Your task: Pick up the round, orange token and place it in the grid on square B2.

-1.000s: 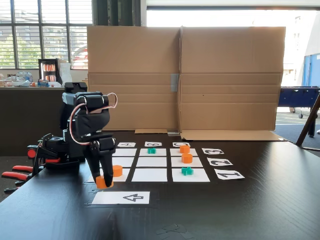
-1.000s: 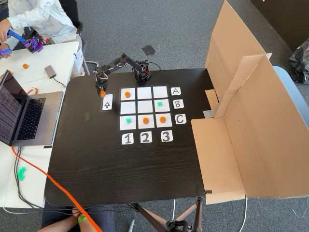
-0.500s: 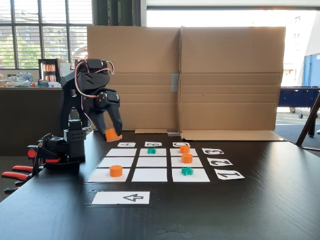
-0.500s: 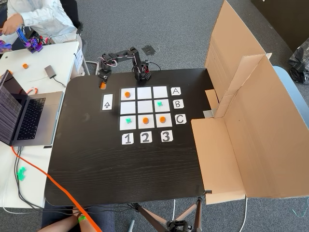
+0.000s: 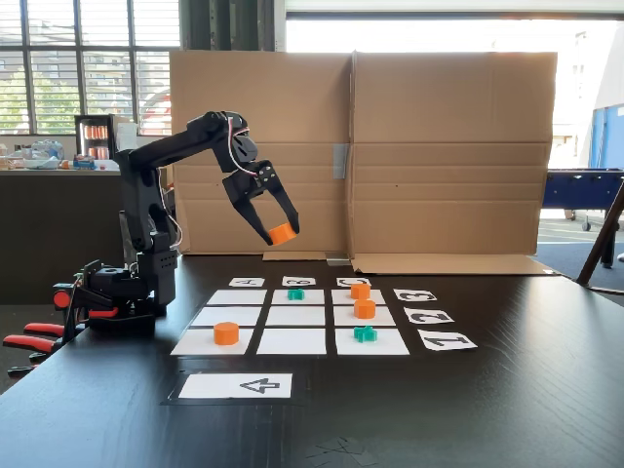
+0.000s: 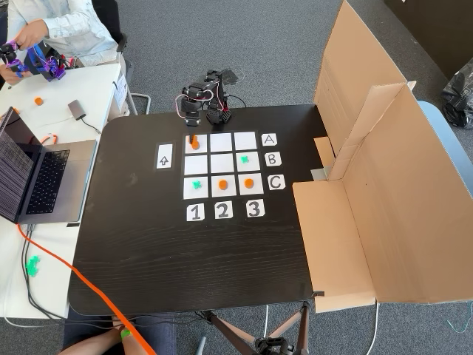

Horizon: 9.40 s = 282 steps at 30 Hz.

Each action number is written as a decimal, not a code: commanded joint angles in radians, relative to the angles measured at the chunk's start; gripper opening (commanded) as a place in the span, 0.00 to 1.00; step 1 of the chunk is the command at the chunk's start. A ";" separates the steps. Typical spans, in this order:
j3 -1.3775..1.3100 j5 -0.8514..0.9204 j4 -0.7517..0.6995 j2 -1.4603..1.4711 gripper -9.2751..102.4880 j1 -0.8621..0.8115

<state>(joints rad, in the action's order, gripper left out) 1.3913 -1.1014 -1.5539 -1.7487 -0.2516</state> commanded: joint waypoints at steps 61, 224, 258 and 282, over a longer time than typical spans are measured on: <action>0.173 -0.281 0.163 0.371 0.58 0.301; 1.647 -0.350 0.799 -1.580 0.08 -1.382; 1.647 -0.350 0.799 -1.580 0.08 -1.382; 1.647 -0.350 0.799 -1.580 0.08 -1.382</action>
<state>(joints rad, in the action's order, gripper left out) 3.0419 -1.4465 -0.7685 -3.3211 -1.6322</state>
